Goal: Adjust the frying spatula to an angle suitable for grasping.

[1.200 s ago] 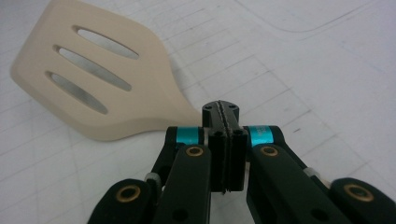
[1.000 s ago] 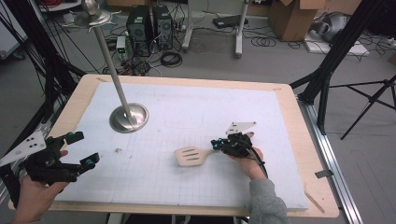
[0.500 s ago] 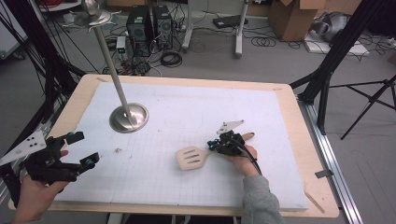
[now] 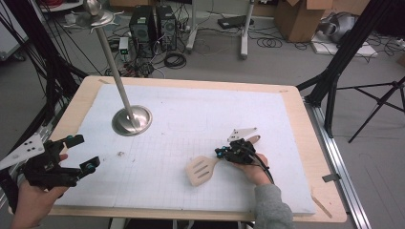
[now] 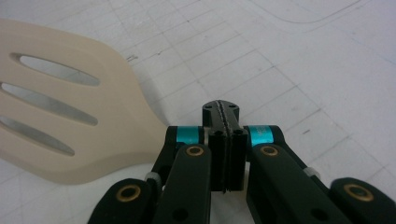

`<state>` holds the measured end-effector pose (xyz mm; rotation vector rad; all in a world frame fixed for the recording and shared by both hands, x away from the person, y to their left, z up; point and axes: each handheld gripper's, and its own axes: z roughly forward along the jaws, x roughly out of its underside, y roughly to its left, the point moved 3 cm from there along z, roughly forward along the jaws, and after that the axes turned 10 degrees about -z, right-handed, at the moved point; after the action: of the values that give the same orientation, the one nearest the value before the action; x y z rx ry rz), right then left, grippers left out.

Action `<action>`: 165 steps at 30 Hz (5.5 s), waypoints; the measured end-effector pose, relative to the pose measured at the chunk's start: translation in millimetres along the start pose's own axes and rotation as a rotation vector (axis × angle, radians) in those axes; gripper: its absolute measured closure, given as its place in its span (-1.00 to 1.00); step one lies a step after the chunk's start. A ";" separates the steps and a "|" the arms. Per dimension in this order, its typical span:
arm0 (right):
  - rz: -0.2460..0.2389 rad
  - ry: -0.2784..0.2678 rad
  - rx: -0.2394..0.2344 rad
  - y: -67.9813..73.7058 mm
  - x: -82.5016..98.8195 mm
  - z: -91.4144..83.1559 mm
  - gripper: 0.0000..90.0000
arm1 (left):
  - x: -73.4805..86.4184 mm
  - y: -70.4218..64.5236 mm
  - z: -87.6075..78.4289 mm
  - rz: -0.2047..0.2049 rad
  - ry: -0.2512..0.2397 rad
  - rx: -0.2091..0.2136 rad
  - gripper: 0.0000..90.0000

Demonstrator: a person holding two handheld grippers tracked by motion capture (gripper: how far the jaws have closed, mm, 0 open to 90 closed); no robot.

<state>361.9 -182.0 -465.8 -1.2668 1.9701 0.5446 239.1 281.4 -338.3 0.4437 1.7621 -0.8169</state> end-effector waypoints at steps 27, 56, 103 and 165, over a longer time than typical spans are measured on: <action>-0.011 -0.028 -0.056 16.2 31.0 -33.5 1.00 | -7.2 1.6 5.3 0.013 -0.016 0.018 -0.96; -0.014 -0.090 -0.029 11.3 50.5 -70.4 1.00 | -11.4 4.9 24.9 0.013 -0.012 0.059 -0.94; 0.102 -0.021 0.203 -35.2 67.1 -76.5 1.00 | -1.8 5.3 14.7 0.007 0.010 0.028 -0.94; -0.020 -0.105 0.075 -1.2 -0.1 -34.5 1.00 | -0.3 7.2 9.8 -0.004 0.001 0.035 -0.94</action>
<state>351.1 -205.8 -443.2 -1.1872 1.8720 0.5120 250.6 279.5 -342.0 0.4633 1.7527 -0.8515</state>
